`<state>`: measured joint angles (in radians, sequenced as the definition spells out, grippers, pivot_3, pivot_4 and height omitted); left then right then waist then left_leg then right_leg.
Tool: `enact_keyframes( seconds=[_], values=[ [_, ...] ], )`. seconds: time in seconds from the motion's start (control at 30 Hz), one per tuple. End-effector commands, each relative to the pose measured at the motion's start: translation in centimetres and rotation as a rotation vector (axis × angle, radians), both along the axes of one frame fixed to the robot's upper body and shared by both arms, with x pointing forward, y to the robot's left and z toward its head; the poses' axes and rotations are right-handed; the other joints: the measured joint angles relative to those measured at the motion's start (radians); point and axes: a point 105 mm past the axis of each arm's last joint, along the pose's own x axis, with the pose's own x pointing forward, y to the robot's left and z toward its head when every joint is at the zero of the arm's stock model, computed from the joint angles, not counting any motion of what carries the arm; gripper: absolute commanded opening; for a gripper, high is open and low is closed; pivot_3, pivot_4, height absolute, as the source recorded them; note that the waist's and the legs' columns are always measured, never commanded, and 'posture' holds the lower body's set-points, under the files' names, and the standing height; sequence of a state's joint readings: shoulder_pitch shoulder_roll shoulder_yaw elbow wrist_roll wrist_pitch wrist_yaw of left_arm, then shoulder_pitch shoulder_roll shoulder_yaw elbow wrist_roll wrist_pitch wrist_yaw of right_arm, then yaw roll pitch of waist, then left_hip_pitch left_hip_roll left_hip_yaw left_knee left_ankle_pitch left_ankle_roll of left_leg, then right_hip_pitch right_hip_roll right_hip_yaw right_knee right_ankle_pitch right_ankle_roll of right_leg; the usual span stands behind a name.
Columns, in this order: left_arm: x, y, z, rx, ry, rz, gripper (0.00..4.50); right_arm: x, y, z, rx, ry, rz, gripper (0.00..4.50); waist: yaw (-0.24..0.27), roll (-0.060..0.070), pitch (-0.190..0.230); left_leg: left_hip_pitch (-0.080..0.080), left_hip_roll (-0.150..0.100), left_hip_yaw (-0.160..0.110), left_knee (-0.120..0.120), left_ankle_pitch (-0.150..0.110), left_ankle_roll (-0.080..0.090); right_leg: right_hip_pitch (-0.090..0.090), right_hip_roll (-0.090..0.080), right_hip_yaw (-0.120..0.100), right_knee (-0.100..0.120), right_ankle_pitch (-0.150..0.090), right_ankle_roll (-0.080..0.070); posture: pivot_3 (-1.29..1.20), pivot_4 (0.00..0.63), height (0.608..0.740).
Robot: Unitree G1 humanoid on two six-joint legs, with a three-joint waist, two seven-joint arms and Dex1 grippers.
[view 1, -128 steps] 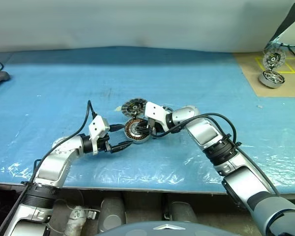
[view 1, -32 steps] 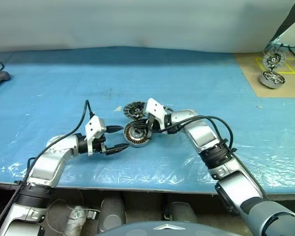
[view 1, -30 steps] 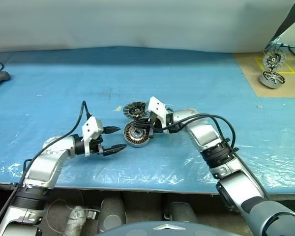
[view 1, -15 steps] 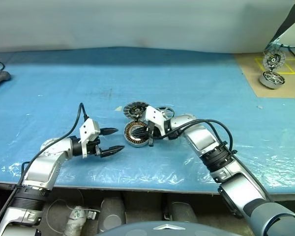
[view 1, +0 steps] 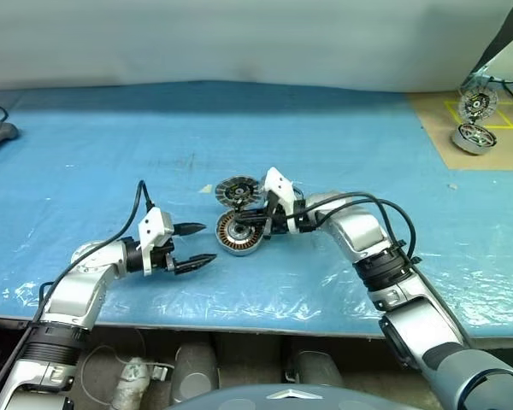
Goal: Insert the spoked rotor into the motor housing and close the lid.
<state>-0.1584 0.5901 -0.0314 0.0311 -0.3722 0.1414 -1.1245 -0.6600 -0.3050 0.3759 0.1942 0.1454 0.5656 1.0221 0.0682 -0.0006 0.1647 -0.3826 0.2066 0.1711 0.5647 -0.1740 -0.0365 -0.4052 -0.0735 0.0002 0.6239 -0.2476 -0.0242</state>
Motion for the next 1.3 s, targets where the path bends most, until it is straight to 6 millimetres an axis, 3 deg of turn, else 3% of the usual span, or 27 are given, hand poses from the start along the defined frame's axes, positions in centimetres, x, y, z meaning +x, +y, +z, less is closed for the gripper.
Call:
enact_keyframes(
  seconds=[0.03, 0.1, 0.4, 0.57, 0.63, 0.73, 0.97, 1.3],
  values=[
    [0.2, -0.5, 1.5, -0.013, -0.047, -0.013, 3.94, -0.7, -0.2, -2.4, -0.091, -0.019, 0.026, 0.04, 0.000, 0.000, 0.000, 0.000, 0.000, 0.000, 0.000, 0.000, 0.000, 0.000, 0.000, 0.000, 0.000, 0.000, 0.000, 0.00, 0.150, 0.740],
    [0.4, -0.4, 1.7, -0.022, -0.047, -0.004, 3.94, -0.7, -0.2, -2.4, -0.079, -0.018, 0.019, 0.04, -0.001, 0.000, 0.000, 0.001, 0.000, 0.000, 0.000, 0.000, 0.000, 0.001, 0.000, 0.000, 0.000, 0.000, 0.000, 0.00, 0.150, 0.740],
    [0.7, -0.1, 1.3, -0.025, -0.039, 0.006, 3.94, 0.8, -1.1, 1.5, -0.004, -0.123, -0.025, 0.04, 0.002, 0.000, 0.000, 0.002, 0.000, 0.000, 0.000, 0.000, 0.000, 0.001, 0.000, 0.001, 0.000, 0.000, 0.000, 0.00, 0.150, 0.740],
    [0.7, 0.4, 1.5, -0.073, -0.036, 0.038, 3.94, 1.1, -4.8, 4.4, -0.086, -0.265, -0.069, 0.04, 0.006, -0.001, 0.000, -0.001, -0.001, 0.000, 0.001, 0.000, 0.000, 0.000, 0.000, 0.000, -0.001, 0.000, 0.000, 0.00, 0.150, 0.740],
    [0.9, 0.9, 1.7, -0.096, -0.035, 0.062, 3.94, 2.1, -6.7, 5.5, -0.121, -0.323, -0.125, 0.04, 0.004, -0.001, 0.000, 0.000, 0.000, 0.000, 0.000, 0.000, 0.000, 0.000, 0.000, 0.000, 0.000, 0.000, 0.000, 0.00, 0.150, 0.740],
    [1.1, 1.3, 1.6, -0.101, -0.036, 0.085, 3.94, 3.5, -8.4, 6.9, -0.134, -0.364, -0.182, 0.63, -0.004, 0.000, 0.000, 0.000, 0.000, 0.000, 0.000, 0.000, 0.000, 0.000, 0.000, 0.001, 0.000, 0.000, 0.000, 0.00, 0.150, 0.740],
    [1.1, 0.4, 1.2, -0.099, -0.038, 0.069, 3.94, 6.3, -9.9, 6.5, -0.239, -0.361, -0.250, 3.00, 0.000, 0.000, 0.000, -0.001, 0.000, 0.000, 0.001, 0.000, 0.000, 0.000, 0.000, 0.001, 0.000, 0.000, 0.000, 0.00, 0.150, 0.740],
    [0.9, -0.2, 1.1, -0.098, -0.039, 0.059, 3.94, 6.1, -8.9, 5.0, -0.340, -0.358, -0.071, 3.00, 0.000, 0.000, 0.000, -0.002, 0.000, 0.000, 0.002, 0.002, 0.004, -0.001, 0.000, 0.000, 0.001, 0.000, 0.000, 0.00, 0.150, 0.740]
  ],
)
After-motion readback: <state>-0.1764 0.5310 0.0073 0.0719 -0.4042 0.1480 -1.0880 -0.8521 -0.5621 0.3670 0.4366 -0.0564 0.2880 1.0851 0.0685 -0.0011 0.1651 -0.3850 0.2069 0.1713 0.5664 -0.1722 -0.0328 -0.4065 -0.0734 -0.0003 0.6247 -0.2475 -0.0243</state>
